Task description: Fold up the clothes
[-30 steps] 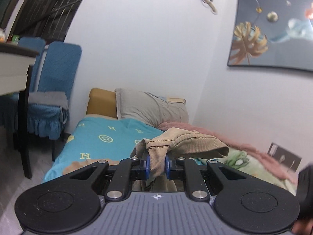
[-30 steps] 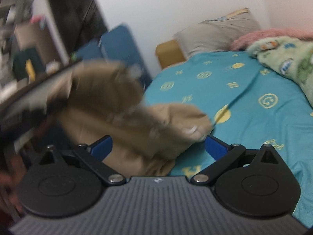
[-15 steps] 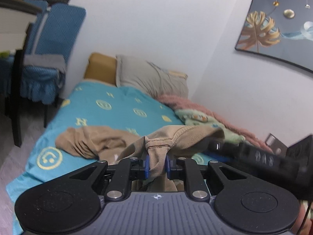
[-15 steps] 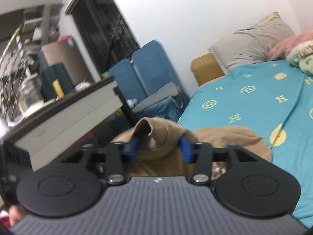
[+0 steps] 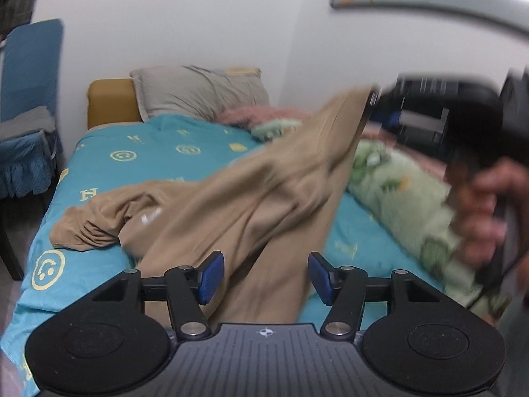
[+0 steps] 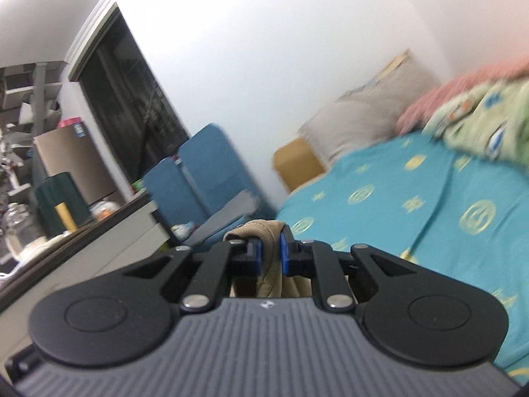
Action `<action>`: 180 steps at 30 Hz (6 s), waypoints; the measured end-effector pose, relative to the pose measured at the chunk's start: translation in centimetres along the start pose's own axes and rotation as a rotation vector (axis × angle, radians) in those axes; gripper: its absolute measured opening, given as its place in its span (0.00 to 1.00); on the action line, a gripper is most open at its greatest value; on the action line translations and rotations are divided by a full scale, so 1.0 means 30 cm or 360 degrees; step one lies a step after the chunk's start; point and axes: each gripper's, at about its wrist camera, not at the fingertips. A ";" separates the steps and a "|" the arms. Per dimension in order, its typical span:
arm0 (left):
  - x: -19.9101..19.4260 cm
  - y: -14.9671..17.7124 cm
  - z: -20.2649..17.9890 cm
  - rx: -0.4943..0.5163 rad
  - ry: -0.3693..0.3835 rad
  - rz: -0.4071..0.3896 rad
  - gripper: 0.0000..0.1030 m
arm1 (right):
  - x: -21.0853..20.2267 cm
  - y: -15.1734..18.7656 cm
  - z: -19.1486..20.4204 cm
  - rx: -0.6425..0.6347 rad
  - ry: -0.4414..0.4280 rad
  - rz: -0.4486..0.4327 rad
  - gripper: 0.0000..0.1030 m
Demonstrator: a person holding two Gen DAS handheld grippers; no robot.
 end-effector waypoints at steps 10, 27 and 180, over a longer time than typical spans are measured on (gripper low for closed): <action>0.046 0.023 -0.129 0.0346 -0.0252 -0.0154 0.56 | -0.112 -0.036 -0.031 -0.0094 0.0165 0.0008 0.14; 0.018 -0.003 -0.197 0.0181 -0.0543 -0.0588 0.06 | -0.086 0.018 -0.063 0.0017 0.0140 0.0123 0.14; 0.333 -0.166 -0.028 0.0064 -0.0416 0.0125 0.02 | -0.109 0.111 -0.157 0.0227 0.0560 0.0320 0.13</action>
Point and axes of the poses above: each gripper's, at about its wrist camera, not at the fingertips, and x roughly the way its jaws point, z to its left, y to its underside, and after that the axes turned 9 degrees about z, right-handed
